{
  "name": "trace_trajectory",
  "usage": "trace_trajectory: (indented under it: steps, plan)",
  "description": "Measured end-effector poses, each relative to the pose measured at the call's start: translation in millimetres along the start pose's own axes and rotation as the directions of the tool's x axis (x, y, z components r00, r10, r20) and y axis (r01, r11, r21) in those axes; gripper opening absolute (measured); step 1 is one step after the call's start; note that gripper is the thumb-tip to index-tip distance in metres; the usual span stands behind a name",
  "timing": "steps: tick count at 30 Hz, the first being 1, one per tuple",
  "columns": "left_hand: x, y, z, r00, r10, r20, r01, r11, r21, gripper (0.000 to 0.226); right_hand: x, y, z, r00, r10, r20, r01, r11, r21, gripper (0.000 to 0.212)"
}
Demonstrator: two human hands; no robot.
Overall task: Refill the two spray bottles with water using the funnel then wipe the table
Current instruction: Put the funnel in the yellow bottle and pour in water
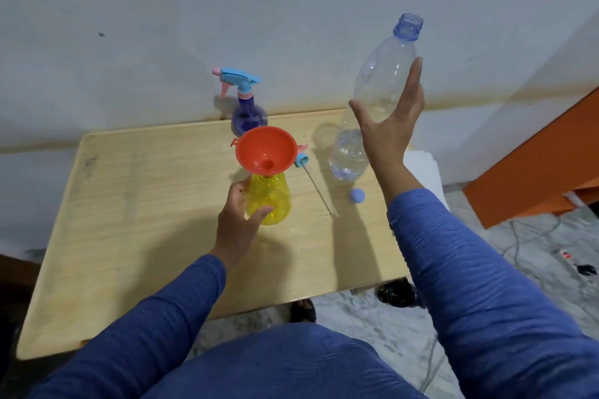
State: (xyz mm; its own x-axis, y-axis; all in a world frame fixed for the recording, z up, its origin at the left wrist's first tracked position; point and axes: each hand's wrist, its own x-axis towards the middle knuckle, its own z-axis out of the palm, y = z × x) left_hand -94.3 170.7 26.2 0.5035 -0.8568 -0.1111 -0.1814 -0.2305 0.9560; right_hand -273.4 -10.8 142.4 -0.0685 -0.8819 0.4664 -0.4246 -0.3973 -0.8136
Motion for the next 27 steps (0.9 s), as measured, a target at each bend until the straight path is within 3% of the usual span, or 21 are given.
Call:
trace_trajectory:
  steps: [5, 8, 11, 15, 19, 27]
  plan:
    - [-1, 5, 0, 1.0, 0.003, -0.004, -0.003, 0.999, 0.05, 0.064, 21, -1, 12, 0.994, -0.065, 0.082, 0.057, 0.994, 0.094, 0.113]
    - [-2, 6, 2, 1.0, 0.012, -0.024, -0.01, 0.998, 0.067, 0.075, 35, -1, 24, 0.962, -0.149, 0.227, 0.13, 0.987, 0.1, 0.114]
    - [-2, 8, 2, 0.999, 0.009, -0.034, -0.006, 0.995, 0.095, 0.082, 47, -5, 33, 0.886, -0.219, 0.408, 0.188, 0.975, 0.117, 0.112]
    - [-3, 9, 3, 0.999, 0.006, -0.05, -0.002, 0.996, 0.084, 0.074, 62, -10, 34, 0.722, -0.313, 0.618, 0.267, 0.949, 0.169, 0.115]
    - [-2, 7, 5, 0.998, -0.004, -0.066, 0.009, 0.998, 0.069, 0.057, 72, -16, 31, 0.48, -0.379, 0.791, 0.387, 0.901, 0.197, 0.114]
    - [-4, 6, 5, 0.996, -0.045, -0.074, 0.048, 0.998, 0.032, 0.059, 84, -34, 20, 0.061, -0.448, 0.892, 0.652, 0.694, 0.304, 0.11]
